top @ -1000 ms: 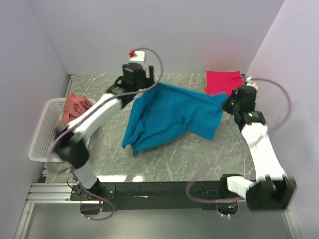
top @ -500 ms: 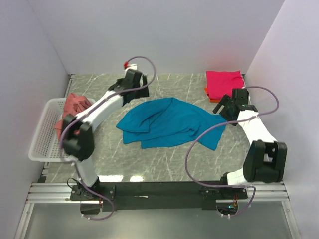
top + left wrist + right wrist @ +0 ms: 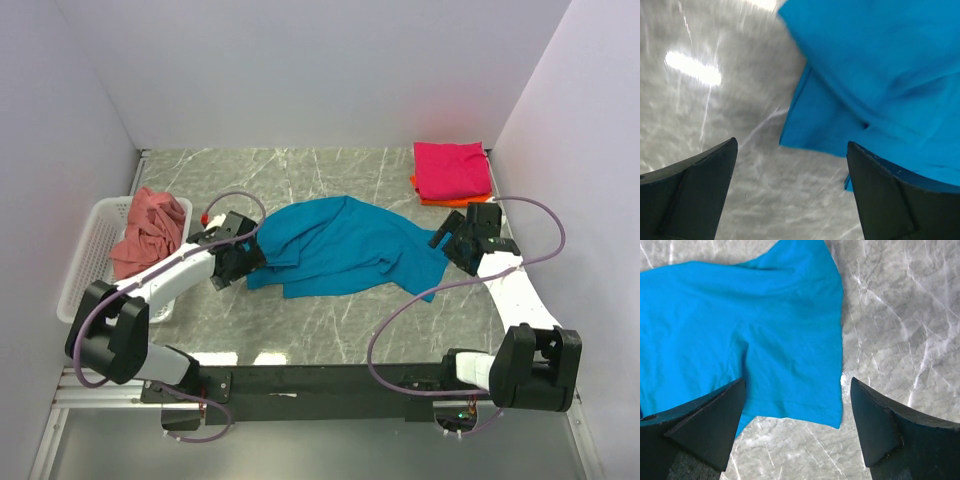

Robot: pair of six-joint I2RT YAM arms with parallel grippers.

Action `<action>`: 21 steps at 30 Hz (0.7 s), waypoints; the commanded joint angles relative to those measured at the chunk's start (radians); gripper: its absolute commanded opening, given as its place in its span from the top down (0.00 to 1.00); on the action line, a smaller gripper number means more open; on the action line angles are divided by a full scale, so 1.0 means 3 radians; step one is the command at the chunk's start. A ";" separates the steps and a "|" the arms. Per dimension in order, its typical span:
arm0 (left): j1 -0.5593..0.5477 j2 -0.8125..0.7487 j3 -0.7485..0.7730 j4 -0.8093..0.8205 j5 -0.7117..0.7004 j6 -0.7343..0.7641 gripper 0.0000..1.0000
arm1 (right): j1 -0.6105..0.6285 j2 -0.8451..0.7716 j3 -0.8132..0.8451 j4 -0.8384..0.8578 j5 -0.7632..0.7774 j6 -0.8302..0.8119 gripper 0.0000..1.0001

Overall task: Fold and stack the t-shirts
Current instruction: Flatten the tshirt out

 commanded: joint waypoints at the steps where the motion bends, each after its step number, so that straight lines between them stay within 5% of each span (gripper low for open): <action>1: 0.0018 -0.0038 -0.0073 -0.0019 0.0294 -0.0289 0.05 | -0.0006 -0.0119 -0.0008 0.0030 0.0089 0.0024 0.09; 11: 0.0018 0.0320 -0.0156 0.0053 0.0377 -0.0361 0.37 | -0.0006 0.0004 -0.0003 0.0051 0.0064 0.0014 0.09; 21: 0.0034 0.0642 -0.0084 0.0150 0.0397 -0.0320 0.49 | -0.0006 -0.0022 -0.0039 0.0030 0.0074 0.0008 0.09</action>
